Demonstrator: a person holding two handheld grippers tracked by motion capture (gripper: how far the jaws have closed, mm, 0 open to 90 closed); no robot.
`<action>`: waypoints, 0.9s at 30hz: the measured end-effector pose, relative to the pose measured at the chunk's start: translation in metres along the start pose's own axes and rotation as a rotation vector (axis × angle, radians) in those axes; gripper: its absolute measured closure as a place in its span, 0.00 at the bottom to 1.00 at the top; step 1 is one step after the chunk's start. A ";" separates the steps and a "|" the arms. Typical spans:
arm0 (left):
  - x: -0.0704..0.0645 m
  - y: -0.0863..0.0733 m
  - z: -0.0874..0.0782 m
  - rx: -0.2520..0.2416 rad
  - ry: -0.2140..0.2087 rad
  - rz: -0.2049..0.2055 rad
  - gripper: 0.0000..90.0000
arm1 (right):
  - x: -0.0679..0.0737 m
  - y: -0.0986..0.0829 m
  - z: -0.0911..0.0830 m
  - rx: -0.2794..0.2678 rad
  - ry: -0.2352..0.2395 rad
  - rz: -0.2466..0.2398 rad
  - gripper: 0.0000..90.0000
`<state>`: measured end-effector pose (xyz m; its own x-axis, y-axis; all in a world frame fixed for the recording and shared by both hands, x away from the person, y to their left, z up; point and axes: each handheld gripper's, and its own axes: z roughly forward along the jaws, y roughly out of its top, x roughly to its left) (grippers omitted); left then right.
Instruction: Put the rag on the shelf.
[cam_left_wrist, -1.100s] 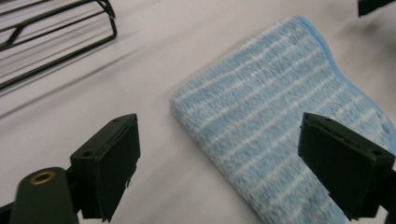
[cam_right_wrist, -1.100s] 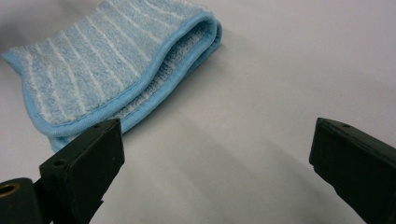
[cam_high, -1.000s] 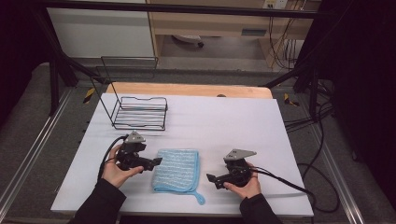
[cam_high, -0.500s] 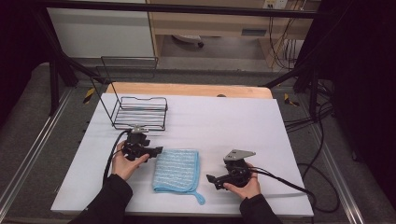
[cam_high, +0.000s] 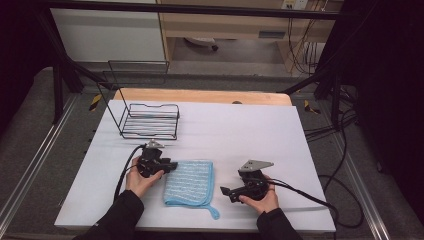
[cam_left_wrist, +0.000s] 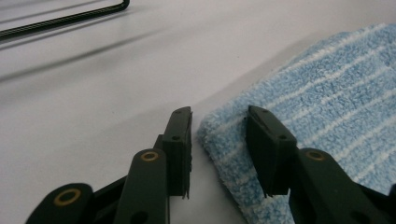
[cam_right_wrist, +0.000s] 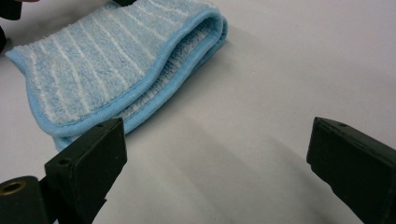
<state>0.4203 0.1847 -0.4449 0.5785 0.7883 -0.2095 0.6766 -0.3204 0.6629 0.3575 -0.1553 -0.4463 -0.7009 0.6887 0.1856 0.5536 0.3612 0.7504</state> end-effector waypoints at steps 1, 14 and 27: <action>0.000 0.000 0.000 -0.001 -0.004 0.000 0.69 | 0.000 0.000 0.000 -0.002 0.001 0.000 0.06; 0.000 -0.002 0.002 0.000 -0.032 -0.016 0.84 | -0.006 0.017 0.005 -0.064 -0.010 0.048 0.03; -0.003 -0.004 0.002 -0.016 -0.014 0.023 0.84 | -0.005 0.056 0.044 -0.085 0.011 0.121 0.17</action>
<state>0.4169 0.1823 -0.4481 0.6000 0.7735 -0.2043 0.6560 -0.3294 0.6791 0.4119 -0.1103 -0.4331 -0.6369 0.7166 0.2844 0.5945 0.2216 0.7730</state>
